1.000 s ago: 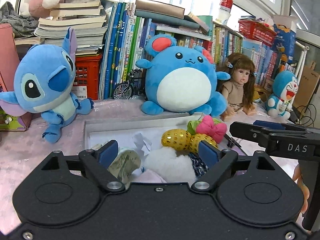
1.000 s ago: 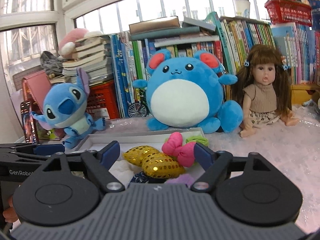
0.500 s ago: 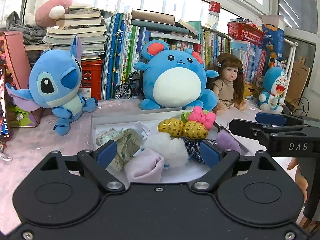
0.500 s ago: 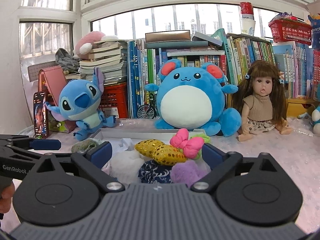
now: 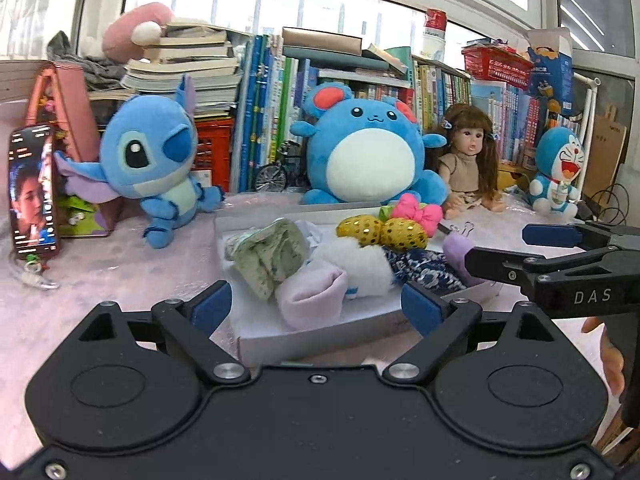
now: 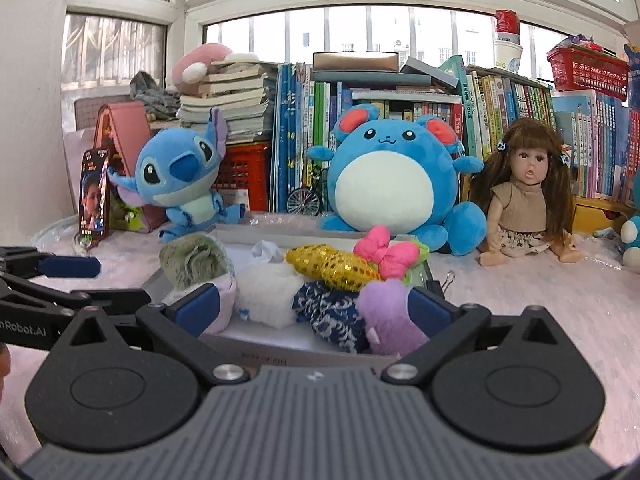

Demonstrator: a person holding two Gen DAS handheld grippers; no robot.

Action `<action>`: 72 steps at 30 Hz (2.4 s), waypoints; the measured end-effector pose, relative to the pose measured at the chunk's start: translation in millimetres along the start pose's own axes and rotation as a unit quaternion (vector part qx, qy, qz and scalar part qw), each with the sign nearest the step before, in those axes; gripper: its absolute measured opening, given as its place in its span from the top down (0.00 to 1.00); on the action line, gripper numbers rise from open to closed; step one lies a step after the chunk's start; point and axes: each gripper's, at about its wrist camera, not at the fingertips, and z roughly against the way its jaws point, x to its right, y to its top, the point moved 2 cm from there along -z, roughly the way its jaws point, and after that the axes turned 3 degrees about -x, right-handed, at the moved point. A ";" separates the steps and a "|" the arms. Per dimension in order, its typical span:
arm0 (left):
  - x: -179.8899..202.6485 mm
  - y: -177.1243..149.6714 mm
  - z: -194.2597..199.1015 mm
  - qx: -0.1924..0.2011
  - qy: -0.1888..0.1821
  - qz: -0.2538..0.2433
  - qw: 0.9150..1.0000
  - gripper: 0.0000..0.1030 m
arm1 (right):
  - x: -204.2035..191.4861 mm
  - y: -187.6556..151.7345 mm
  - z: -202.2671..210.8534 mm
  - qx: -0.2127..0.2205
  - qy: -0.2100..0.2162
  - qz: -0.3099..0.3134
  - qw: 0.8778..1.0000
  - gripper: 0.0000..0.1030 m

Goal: Organize soft objects
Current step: 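Withdraw both open grippers up and away from the box, then move the left gripper to the beige sponge block while the right moves to the pink plaid box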

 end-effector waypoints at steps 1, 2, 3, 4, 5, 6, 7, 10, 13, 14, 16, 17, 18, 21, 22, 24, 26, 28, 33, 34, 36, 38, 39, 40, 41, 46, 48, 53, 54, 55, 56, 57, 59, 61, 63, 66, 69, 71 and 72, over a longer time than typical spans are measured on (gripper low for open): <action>-0.9 -3.1 2.0 0.002 0.003 0.000 1.000 0.11 | -1.9 -2.7 0.3 -0.002 0.000 0.003 1.000 0.00; -1.6 -6.2 4.1 0.003 0.005 0.000 1.000 0.11 | -3.5 -5.4 0.6 -0.003 0.000 0.006 1.000 0.00; -2.3 -9.2 5.3 0.002 0.008 0.001 1.000 0.11 | -5.6 -8.2 0.8 -0.006 0.001 0.010 1.000 0.00; -3.3 -12.6 6.5 0.001 0.010 0.002 1.000 0.11 | -7.7 -11.3 1.0 -0.008 0.002 0.013 1.000 0.00; -4.4 -16.2 7.5 -0.001 0.013 0.003 1.000 0.11 | -9.4 -13.9 1.6 -0.008 0.002 0.016 1.000 0.00; -5.4 -19.7 8.4 -0.003 0.016 0.003 1.000 0.11 | -11.4 -16.7 1.7 -0.011 0.002 0.018 1.000 0.00; -6.7 -23.5 8.8 -0.006 0.019 0.003 1.000 0.11 | -13.3 -19.4 1.6 -0.013 0.003 0.021 1.000 0.00; -9.7 -33.5 8.3 -0.018 0.029 0.004 0.999 0.11 | -18.5 -25.4 2.2 -0.017 0.001 0.032 0.999 0.00; -15.0 -40.1 7.1 -0.027 0.038 0.012 0.999 0.11 | -22.0 -29.9 3.4 -0.018 -0.004 0.042 0.999 0.00; -17.2 -41.7 6.6 -0.029 0.041 0.018 0.999 0.11 | -22.7 -31.4 3.7 -0.019 -0.006 0.044 0.999 0.00; -22.8 -42.9 4.6 -0.035 0.047 0.028 0.998 0.11 | -24.1 -34.6 4.4 -0.020 -0.010 0.049 0.999 0.00; -25.7 -43.3 3.5 -0.037 0.051 0.032 0.998 0.11 | -24.6 -36.1 4.6 -0.022 -0.010 0.051 0.998 0.00; -28.3 -43.8 3.1 -0.038 0.054 0.036 0.997 0.11 | -24.6 -36.9 5.0 -0.022 -0.011 0.052 0.998 0.00; -33.8 -45.0 1.3 -0.041 0.066 0.040 0.996 0.11 | -24.7 -39.3 5.5 -0.025 -0.014 0.055 0.998 0.00; -35.1 -44.5 0.6 -0.042 0.069 0.040 0.996 0.11 | -24.5 -39.9 5.6 -0.026 -0.011 0.054 0.998 0.00; -37.4 -45.4 -0.4 -0.044 0.075 0.040 0.995 0.11 | -25.3 -41.1 5.3 -0.030 -0.006 0.053 0.998 0.00; -39.5 -46.4 -1.7 -0.047 0.080 0.043 0.995 0.13 | -28.1 -42.7 4.4 -0.033 -0.003 0.058 0.998 0.00; -42.5 -47.3 -2.4 -0.051 0.082 0.049 0.994 0.17 | -32.0 -43.9 2.2 -0.036 -0.005 0.068 0.997 0.00; -47.2 -46.9 -3.5 -0.061 0.092 0.050 0.993 0.30 | -41.9 -48.2 -6.0 -0.050 -0.025 0.099 0.993 0.00; -47.8 -46.8 -3.6 -0.064 0.094 0.049 0.992 0.32 | -42.7 -48.6 -7.4 -0.054 -0.024 0.100 0.993 0.00; -49.6 -47.1 -3.9 -0.070 0.097 0.049 0.992 0.37 | -44.4 -49.3 -10.3 -0.064 -0.016 0.099 0.993 0.00; -51.4 -48.7 -5.1 -0.079 0.101 0.048 0.991 0.42 | -46.5 -50.2 -12.5 -0.074 -0.005 0.099 0.992 0.02; -52.0 -49.3 -6.4 -0.085 0.101 0.048 0.990 0.46 | -48.2 -50.7 -13.4 -0.077 -0.002 0.101 0.992 0.03; -52.7 -50.1 -7.8 -0.090 0.102 0.049 0.989 0.48 | -49.9 -51.3 -14.4 -0.079 0.000 0.103 0.991 0.04; -53.3 -50.9 -9.2 -0.093 0.103 0.049 0.989 0.48 | -52.2 -52.0 -15.1 -0.082 0.002 0.107 0.991 0.05; -53.3 -51.6 -13.0 -0.098 0.108 0.040 0.989 0.50 | -61.7 -53.6 -19.4 -0.090 0.013 0.116 0.989 0.12; -53.2 -50.8 -14.9 -0.099 0.107 0.039 0.989 0.51 | -65.2 -53.3 -21.1 -0.092 0.017 0.119 0.988 0.14; -55.5 -47.3 -20.9 -0.100 0.102 0.052 0.988 0.52 | -71.8 -51.8 -26.1 -0.094 0.025 0.122 0.988 0.17; -56.1 -46.5 -21.9 -0.100 0.101 0.055 0.988 0.52 | -72.4 -51.1 -27.1 -0.095 0.025 0.123 0.988 0.17; -56.6 -46.1 -22.5 -0.100 0.100 0.058 0.988 0.52 | -73.1 -50.4 -28.2 -0.096 0.027 0.121 0.988 0.17; -56.7 -45.3 -23.4 -0.100 0.099 0.060 0.988 0.52 | -73.8 -49.7 -29.4 -0.097 0.029 0.119 0.988 0.18; -56.6 -44.7 -24.1 -0.100 0.099 0.061 0.988 0.55 | -73.9 -48.8 -30.3 -0.098 0.033 0.114 0.988 0.19; -56.5 -43.8 -25.9 -0.100 0.100 0.059 0.988 0.57 | -74.4 -47.7 -32.0 -0.099 0.037 0.109 0.988 0.20; -57.4 -43.1 -27.2 -0.100 0.099 0.061 0.988 0.58 | -74.7 -47.4 -34.3 -0.101 0.037 0.107 0.988 0.21; -58.3 -42.7 -28.3 -0.101 0.098 0.063 0.988 0.58 | -74.8 -47.9 -36.4 -0.103 0.037 0.105 0.988 0.22; -58.8 -42.4 -29.3 -0.101 0.098 0.063 0.988 0.58 | -74.0 -48.9 -38.3 -0.108 0.041 0.098 0.988 0.23; -59.4 -42.5 -30.3 -0.100 0.097 0.062 0.988 0.60 | -73.8 -49.4 -39.3 -0.111 0.043 0.096 0.988 0.24; -59.4 -42.2 -31.2 -0.100 0.095 0.061 0.988 0.62 | -74.2 -49.2 -39.6 -0.111 0.045 0.095 0.988 0.25; -59.1 -42.3 -31.2 -0.101 0.094 0.061 0.989 0.67 | -74.9 -48.9 -39.9 -0.111 0.046 0.094 0.988 0.26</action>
